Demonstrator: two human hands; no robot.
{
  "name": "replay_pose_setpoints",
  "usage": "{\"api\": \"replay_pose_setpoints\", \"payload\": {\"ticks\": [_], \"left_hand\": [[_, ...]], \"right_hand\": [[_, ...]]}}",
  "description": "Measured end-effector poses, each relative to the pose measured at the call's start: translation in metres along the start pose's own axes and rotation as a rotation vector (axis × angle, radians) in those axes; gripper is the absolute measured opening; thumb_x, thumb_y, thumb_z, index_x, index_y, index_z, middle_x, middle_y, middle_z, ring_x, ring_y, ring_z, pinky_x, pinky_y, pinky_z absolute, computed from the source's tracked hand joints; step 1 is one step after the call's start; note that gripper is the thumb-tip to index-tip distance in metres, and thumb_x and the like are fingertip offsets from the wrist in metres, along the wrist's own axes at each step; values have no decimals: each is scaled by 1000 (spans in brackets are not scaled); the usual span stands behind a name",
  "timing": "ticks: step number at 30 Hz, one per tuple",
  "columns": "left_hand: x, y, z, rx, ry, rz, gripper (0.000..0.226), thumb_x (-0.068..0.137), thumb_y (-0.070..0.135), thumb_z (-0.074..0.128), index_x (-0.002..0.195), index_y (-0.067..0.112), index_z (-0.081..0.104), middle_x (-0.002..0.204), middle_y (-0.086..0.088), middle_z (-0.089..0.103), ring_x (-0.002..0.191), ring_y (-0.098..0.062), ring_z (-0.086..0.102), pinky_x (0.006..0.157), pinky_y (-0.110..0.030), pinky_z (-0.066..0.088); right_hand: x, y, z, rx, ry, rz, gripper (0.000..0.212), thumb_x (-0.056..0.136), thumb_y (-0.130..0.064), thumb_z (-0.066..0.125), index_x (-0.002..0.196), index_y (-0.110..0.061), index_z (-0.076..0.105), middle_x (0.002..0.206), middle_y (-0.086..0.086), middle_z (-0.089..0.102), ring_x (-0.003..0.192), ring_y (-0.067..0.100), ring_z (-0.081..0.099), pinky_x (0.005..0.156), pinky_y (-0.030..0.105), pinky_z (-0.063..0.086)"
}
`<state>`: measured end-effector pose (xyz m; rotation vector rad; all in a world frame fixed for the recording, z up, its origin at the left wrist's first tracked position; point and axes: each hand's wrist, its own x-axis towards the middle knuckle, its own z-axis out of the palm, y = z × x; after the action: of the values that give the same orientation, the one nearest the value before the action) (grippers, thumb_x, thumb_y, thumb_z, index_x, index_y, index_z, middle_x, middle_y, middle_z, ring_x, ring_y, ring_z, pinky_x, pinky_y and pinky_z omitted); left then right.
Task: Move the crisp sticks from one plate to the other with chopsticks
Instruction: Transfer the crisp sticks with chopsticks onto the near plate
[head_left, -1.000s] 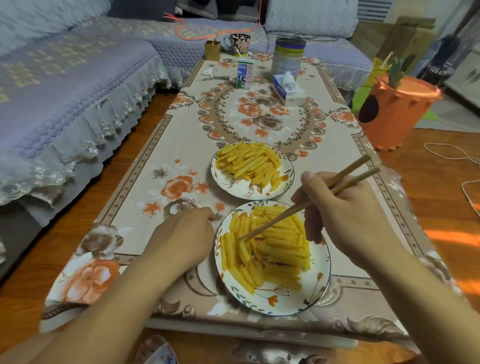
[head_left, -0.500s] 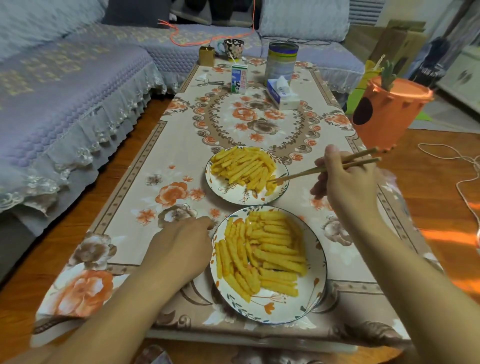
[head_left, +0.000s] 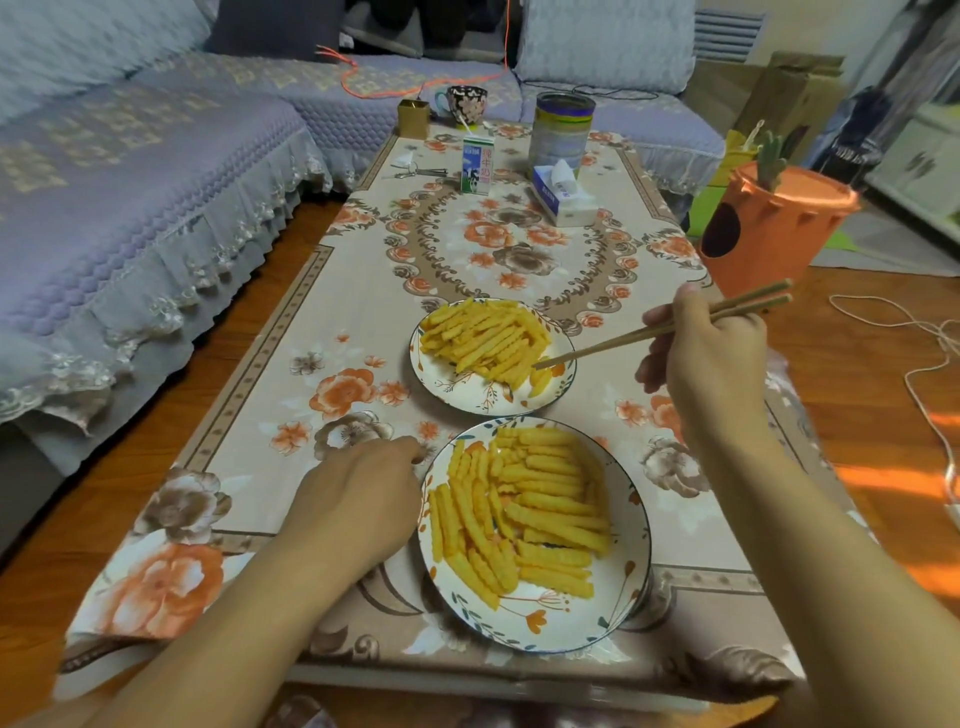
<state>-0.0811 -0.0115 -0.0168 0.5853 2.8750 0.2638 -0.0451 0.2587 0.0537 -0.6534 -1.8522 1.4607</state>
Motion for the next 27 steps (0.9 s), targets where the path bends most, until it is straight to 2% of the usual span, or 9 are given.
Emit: {"api": "replay_pose_setpoints", "payload": {"ticks": [4, 7, 12, 15, 18, 21, 23, 27], "left_hand": [[1, 3, 4, 31, 17, 3, 32, 100, 23, 41, 124, 32, 60, 120, 1, 67, 104, -29, 64, 81, -41, 56], [0, 4, 6, 43, 25, 8, 31, 100, 22, 40, 122, 31, 60, 118, 1, 68, 101, -29, 64, 79, -40, 56], [0, 2, 2, 10, 13, -4, 38, 100, 26, 39, 131, 35, 58, 128, 3, 67, 112, -28, 63, 85, -40, 55], [0, 1, 0, 6, 8, 1, 37, 100, 24, 39, 131, 33, 58, 128, 3, 66, 112, -27, 63, 86, -41, 56], [1, -1, -1, 2, 6, 0, 39, 99, 23, 40, 133, 34, 57, 130, 1, 65, 113, -29, 63, 86, -42, 56], [2, 1, -2, 4, 3, -6, 40, 98, 23, 40, 133, 36, 57, 131, 1, 65, 113, -30, 63, 85, -43, 56], [3, 3, -2, 8, 8, -2, 40, 98, 23, 41, 132, 35, 57, 131, 1, 65, 113, -29, 63, 85, -43, 56], [0, 3, -2, 10, 18, 1, 42, 99, 22, 41, 136, 34, 57, 133, -1, 64, 115, -29, 62, 86, -42, 56]], "right_hand": [[-3, 6, -1, -8, 12, -10, 43, 107, -33, 48, 85, -2, 69, 47, 3, 58, 42, 21, 60, 47, 35, 50], [-5, 14, 11, -61, -29, -26, 40, 106, -39, 51, 85, -10, 71, 50, 2, 63, 50, 27, 68, 54, 38, 55], [-3, 22, 25, -94, -83, -62, 40, 107, -38, 51, 82, -12, 70, 50, 3, 61, 49, 28, 68, 56, 40, 56], [0, 18, 22, -77, -53, -71, 45, 109, -36, 45, 80, -10, 69, 52, 6, 60, 46, 26, 66, 53, 38, 55], [4, 7, 8, 6, 9, -97, 47, 110, -31, 42, 88, 2, 68, 58, 16, 59, 41, 18, 59, 44, 30, 49], [6, -6, -11, 118, 15, -75, 46, 110, -30, 42, 80, -5, 67, 54, 7, 56, 40, 19, 56, 42, 31, 46], [4, -15, -23, 182, -79, -34, 46, 110, -29, 43, 77, -7, 66, 57, 6, 55, 40, 19, 53, 41, 29, 43], [-4, -27, -41, 120, -419, -67, 47, 107, -28, 48, 72, -6, 70, 52, 11, 54, 39, 25, 49, 38, 27, 38]]}}
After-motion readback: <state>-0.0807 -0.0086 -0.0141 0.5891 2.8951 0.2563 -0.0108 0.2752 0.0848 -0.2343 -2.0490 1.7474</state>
